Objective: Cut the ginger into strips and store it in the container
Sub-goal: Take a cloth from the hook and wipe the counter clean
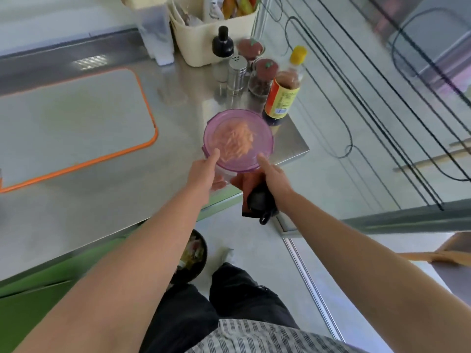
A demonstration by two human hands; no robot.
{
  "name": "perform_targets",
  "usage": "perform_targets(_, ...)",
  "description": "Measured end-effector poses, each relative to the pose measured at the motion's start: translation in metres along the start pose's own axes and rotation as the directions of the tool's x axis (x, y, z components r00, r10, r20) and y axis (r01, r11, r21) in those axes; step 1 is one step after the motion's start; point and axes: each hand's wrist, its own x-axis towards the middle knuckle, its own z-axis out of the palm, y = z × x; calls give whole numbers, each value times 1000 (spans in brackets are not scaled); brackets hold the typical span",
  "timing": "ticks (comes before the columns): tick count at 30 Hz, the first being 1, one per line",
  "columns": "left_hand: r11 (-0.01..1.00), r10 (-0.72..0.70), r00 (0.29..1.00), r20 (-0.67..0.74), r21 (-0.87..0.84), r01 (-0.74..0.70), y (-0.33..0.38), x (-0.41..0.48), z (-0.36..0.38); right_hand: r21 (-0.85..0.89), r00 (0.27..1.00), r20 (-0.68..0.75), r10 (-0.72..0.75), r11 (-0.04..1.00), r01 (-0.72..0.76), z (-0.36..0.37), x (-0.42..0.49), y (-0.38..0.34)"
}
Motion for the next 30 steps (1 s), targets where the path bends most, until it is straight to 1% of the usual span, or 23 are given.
perform_targets(2,999,-42,999,-32,0,42,4,10,2,-35,999,-28,-38,999,37,3,3,-9)
perform_targets(5,999,-37,995,-91,5,37,12,19,-6,-23,999,-19,-29,999,28,15,7,-18)
perform_targets(8,997,-34,993,-116,-68,27,22,27,-24,-29,1000,0,-30,999,30,37,13,-33)
perform_targets(12,985,26,997,-69,-169,-37,41,31,-53,28,999,-34,-36,999,37,79,25,-64)
perform_targets(16,989,131,990,-51,-64,-134,59,35,-77,86,998,-56,-25,996,29,123,39,-92)
perform_targets(20,972,235,970,58,12,-236,75,42,-91,149,1000,-17,-18,989,20,156,48,-108)
perform_targets(23,951,298,945,132,47,-306,86,57,-97,222,994,24,-102,971,94,157,50,-112)
perform_targets(24,951,294,944,153,51,-304,88,64,-97,230,990,34,-135,965,124,153,50,-111)
perform_targets(25,956,277,950,147,54,-287,89,71,-96,222,987,14,-158,963,151,146,51,-110)
perform_targets(26,960,268,958,105,57,-274,88,74,-93,210,984,-39,-176,961,180,138,50,-107)
perform_targets(27,953,287,957,31,89,-289,85,77,-91,199,975,-116,-190,957,210,127,50,-104)
perform_targets(28,926,351,936,-34,158,-342,79,79,-89,191,958,-204,-199,952,239,115,51,-100)
perform_targets(29,876,431,900,-63,269,-401,72,78,-87,179,934,-296,-201,949,261,102,52,-95)
perform_targets(30,808,495,868,-46,392,-440,63,80,-87,161,905,-379,-191,950,268,89,55,-90)
